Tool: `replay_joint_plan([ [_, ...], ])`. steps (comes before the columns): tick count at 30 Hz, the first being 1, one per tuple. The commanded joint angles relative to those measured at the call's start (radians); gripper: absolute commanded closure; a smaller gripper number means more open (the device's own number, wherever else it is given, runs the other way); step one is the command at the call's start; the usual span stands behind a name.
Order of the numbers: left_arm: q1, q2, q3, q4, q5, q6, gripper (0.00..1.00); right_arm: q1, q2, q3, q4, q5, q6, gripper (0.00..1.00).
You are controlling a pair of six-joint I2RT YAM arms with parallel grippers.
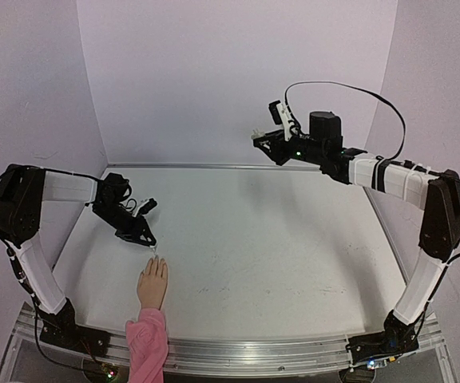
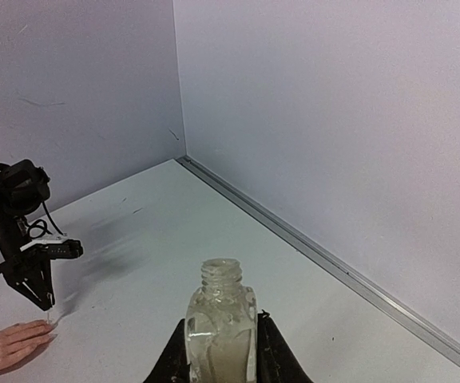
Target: Paint the nails
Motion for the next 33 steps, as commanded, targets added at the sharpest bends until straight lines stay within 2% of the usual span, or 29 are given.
replay_joint_plan([
  [1,-0.006,0.017,0.017,-0.006,0.011,0.016,1.00,-0.004,-0.010,0.019,0.051,-0.022,0.012,1.00],
  [33,-0.006,0.049,0.043,0.003,0.016,0.015,1.00,-0.004,-0.010,0.005,0.052,-0.030,0.037,1.00],
])
